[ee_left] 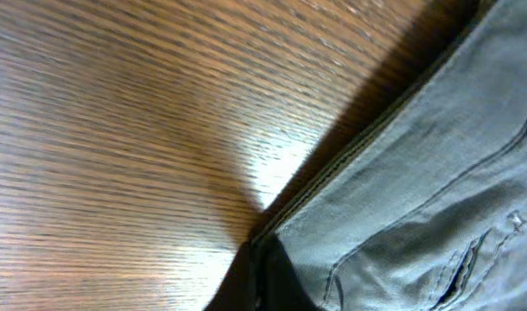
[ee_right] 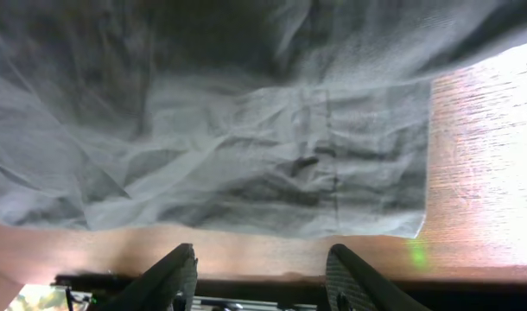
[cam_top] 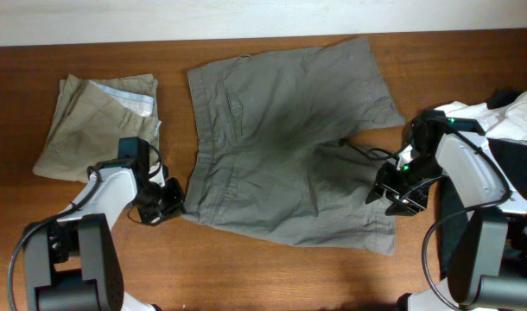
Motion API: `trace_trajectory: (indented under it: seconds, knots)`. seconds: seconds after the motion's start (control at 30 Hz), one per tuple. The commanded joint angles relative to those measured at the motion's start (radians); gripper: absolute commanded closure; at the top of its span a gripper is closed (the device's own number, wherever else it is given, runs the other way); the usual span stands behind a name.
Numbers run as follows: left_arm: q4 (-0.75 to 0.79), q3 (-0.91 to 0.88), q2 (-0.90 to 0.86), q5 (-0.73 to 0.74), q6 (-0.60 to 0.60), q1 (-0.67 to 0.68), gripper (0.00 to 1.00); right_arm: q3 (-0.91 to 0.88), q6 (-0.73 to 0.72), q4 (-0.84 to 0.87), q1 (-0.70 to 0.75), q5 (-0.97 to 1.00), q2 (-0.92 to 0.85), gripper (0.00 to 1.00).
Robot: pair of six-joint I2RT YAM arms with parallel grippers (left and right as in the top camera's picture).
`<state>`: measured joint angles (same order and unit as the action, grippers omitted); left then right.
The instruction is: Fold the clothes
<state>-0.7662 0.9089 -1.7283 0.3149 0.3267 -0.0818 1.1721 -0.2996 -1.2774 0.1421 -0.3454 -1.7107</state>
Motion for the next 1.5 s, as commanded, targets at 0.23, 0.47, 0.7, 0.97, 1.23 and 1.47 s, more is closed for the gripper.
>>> trace_trajectory:
  seconds: [0.23,0.47,0.7,0.97,1.23,1.47]
  knots:
    - [0.000,-0.010,-0.014,0.045,-0.040,-0.136,1.00,-0.159,-0.085,-0.003,0.193,0.111,0.010,0.44]
    - [0.007,-0.010,-0.014,0.045,-0.044,-0.136,1.00,-0.428,-0.094,0.166,0.182,-0.056,0.010,0.56]
    - [0.007,-0.010,-0.014,0.045,-0.050,-0.136,1.00,-0.462,-0.101,0.282,0.154,-0.046,0.010,0.96]
    - [0.003,0.005,-0.007,0.057,-0.129,-0.136,1.00,-0.248,-0.072,0.068,0.154,0.044,0.165,0.96]
    - [-0.128,0.070,0.454,0.274,-0.389,-0.137,1.00,0.138,-0.072,-0.153,0.154,0.126,0.470,0.96]
    - [-0.377,0.216,0.869,-0.051,-0.338,-0.137,1.00,0.653,-0.079,-0.362,0.154,0.205,0.492,0.96]
